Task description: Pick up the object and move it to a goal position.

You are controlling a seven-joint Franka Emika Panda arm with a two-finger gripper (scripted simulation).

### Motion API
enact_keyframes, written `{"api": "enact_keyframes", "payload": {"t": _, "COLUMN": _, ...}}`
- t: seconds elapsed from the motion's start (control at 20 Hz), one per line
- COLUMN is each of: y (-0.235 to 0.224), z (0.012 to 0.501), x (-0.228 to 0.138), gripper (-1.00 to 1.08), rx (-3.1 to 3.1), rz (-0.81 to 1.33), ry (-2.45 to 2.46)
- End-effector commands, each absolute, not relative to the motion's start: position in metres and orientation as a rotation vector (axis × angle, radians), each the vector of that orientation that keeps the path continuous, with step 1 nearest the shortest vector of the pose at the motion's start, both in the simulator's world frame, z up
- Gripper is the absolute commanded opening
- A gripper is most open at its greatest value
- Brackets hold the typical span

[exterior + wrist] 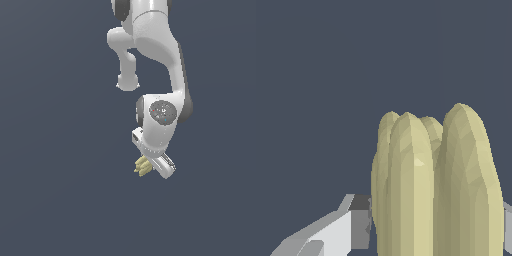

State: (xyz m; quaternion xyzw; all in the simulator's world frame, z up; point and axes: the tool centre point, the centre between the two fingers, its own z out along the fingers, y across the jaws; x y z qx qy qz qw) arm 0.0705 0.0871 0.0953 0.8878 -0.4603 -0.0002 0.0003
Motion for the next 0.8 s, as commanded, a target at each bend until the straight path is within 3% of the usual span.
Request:
{"api": "enact_keyframes", "payload": {"t": 0.0, "y": 0.087, "z": 0.096, "x": 0.071, "gripper": -1.0, "rx": 2.789, "rz": 0.0, "ry": -1.446}}
{"api": "enact_keyframes", "payload": {"t": 0.75, "y": 0.066, "z": 0.14, "x": 0.054, "gripper": -1.0, "rx": 2.789, "rz": -0.001, "ry": -1.446}}
